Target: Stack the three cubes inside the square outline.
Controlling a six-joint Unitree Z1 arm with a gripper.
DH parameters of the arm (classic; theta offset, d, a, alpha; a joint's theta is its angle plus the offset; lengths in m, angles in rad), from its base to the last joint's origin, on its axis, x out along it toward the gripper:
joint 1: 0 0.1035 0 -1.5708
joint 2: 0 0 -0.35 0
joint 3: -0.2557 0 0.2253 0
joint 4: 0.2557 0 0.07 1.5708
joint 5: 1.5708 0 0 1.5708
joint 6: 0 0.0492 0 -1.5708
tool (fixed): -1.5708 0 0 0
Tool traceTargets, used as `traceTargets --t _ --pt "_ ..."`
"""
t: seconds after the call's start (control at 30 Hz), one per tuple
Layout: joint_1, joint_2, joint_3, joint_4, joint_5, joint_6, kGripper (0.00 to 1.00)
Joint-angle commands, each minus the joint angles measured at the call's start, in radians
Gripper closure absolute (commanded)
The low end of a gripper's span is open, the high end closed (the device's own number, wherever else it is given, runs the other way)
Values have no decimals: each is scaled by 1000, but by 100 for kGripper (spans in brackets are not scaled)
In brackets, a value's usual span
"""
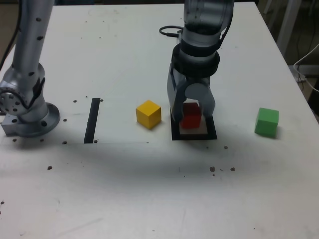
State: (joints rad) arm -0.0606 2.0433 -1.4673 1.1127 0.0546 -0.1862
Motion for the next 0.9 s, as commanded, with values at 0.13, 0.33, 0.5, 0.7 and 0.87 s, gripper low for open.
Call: traceTargets --t 0.13,0.33,0.5,0.7,0.87 --pt "-2 0 -2 -15 1 19 34" --pt "-3 -14 4 -18 1 24 31" --pt "-9 -61 9 -4 2 24 30" --pt "-16 -134 37 42 15 -1 8" --pt "-22 -156 54 59 15 -19 0"
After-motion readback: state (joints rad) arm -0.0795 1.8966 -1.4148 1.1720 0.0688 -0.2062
